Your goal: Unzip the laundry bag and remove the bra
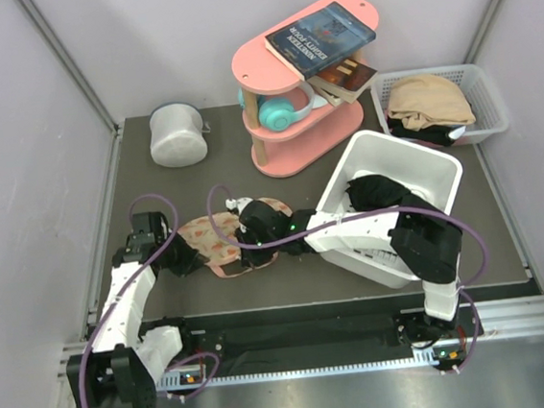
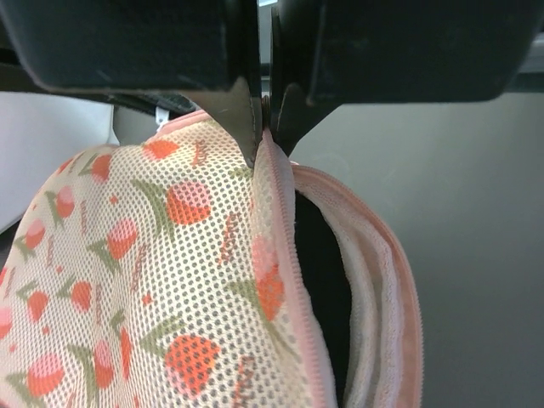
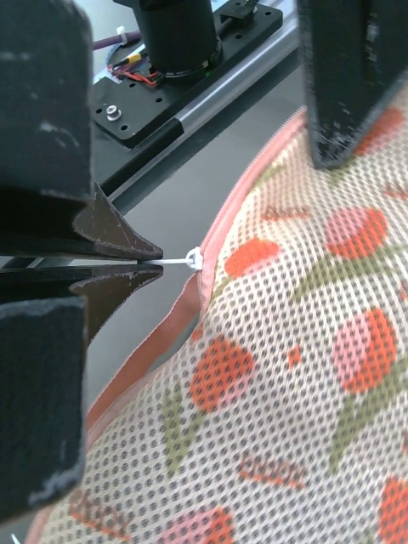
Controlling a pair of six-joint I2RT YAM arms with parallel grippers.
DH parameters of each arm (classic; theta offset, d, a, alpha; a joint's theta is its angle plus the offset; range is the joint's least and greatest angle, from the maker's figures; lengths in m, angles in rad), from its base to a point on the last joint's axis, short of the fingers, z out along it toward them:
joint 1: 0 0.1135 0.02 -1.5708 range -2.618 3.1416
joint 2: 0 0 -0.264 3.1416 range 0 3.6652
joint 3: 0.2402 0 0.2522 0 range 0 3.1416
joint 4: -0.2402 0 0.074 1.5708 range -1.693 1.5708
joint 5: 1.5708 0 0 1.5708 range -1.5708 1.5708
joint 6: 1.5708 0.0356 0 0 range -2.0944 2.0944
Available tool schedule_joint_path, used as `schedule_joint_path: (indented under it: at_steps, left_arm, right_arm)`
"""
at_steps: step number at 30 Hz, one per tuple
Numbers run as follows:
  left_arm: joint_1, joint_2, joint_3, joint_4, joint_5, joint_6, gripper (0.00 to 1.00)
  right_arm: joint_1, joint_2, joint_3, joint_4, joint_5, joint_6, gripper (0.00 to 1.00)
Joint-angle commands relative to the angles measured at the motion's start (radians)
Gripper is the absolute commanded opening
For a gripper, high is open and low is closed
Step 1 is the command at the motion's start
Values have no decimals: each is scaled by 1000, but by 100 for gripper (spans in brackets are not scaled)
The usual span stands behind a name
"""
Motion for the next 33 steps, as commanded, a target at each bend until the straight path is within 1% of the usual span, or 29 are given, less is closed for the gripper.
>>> schedule_joint_path:
  at_steps: [1,7,8,9,10,11,13,14,16,19,24,26,29,32,33]
  left_arm:
    - [6,73,84,100,-67,75,0]
    - [6,199,243,89,-136,153,1]
    - [6,201,251,85,-130,155,9]
    - [7,198,256,77,-125,155,35]
    - [7,192,254,74,-115,149,49]
    - [7,184,248,66,-110,143,60]
    - [7,141,213,39,-107,129,76]
    - [6,121,196,30,-105,123,79]
    - [7,55,134,3,-76,92,82]
    - [7,-46,51,-30,-41,42,82]
    - [7,-196,-29,-55,19,-41,81]
    - [7,-216,-61,-26,33,-60,78]
    - [7,-206,-83,9,44,-77,76]
    - [7,-164,-89,48,54,-77,71]
    - [6,-140,-92,58,60,-77,67]
  right_arm:
    - [13,-34,63,-2,10,-15,0]
    - [47,32,141,-10,-44,-20,0]
    - [56,43,154,-13,-50,-20,0]
    - [60,54,163,-15,-59,-20,0]
    - [65,73,183,-15,-62,-18,0]
    - [70,83,192,-18,-69,-18,0]
    - [71,107,215,-15,-84,-14,0]
    - [73,114,218,-16,-87,-12,0]
    - [74,129,229,-18,-95,-11,0]
    - [74,147,240,-16,-107,-11,0]
    - [76,164,250,-18,-122,-14,0]
    - [76,169,255,-18,-122,-15,0]
    - [77,175,267,-22,-127,-17,0]
    - [76,173,269,-24,-127,-20,0]
    - [76,173,269,-25,-127,-23,0]
